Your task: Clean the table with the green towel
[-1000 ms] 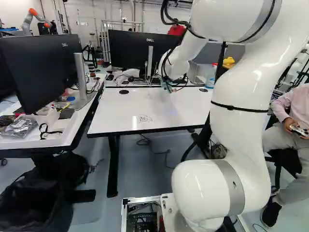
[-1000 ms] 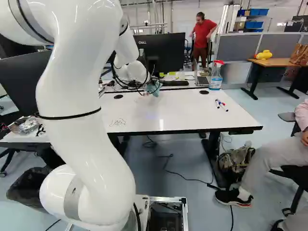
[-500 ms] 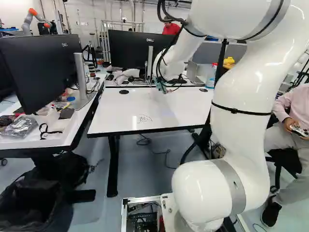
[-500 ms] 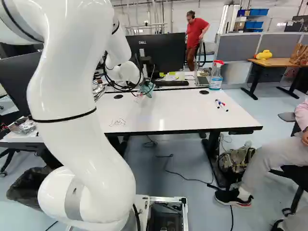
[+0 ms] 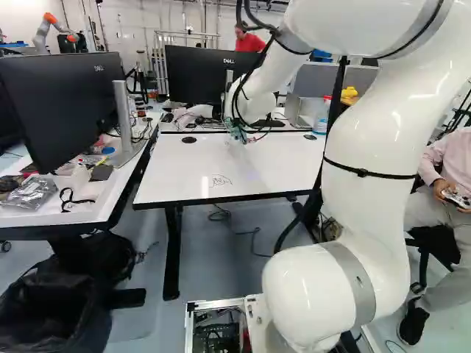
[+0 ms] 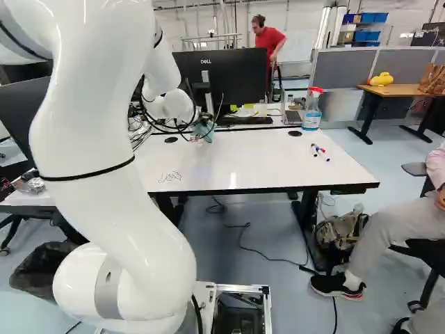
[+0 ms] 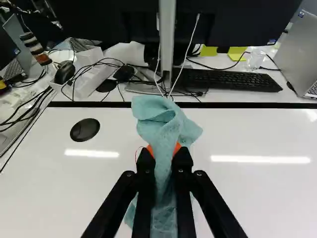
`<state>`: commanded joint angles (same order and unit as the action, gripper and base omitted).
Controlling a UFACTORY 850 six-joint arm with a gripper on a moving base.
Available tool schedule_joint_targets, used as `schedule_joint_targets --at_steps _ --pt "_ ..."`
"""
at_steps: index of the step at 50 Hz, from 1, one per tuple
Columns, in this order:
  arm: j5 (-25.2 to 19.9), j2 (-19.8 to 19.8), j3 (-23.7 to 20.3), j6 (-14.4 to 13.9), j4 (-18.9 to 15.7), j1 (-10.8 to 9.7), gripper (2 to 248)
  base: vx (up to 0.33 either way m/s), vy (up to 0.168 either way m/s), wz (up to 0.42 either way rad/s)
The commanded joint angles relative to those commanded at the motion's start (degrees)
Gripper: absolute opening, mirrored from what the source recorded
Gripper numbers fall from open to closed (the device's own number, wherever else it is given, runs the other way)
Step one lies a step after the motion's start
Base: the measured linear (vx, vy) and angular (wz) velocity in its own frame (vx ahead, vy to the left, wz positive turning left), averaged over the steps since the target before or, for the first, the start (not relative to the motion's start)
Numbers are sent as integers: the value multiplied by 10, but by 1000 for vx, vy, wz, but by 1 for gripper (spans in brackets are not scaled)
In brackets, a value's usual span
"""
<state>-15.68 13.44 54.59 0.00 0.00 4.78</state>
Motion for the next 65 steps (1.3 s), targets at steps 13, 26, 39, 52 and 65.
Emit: schedule_joint_targets --at_steps 13,26,39,52,65 --pt "22 -2 -3 0 0 8 47 0 0 0" --pt "58 -2 -3 0 0 8 47 0 0 0" --pt "95 7 8 0 0 8 47 0 0 0" --pt "129 24 28 0 0 7 47 0 0 0" --pt "163 43 50 0 0 5 47 0 0 0"
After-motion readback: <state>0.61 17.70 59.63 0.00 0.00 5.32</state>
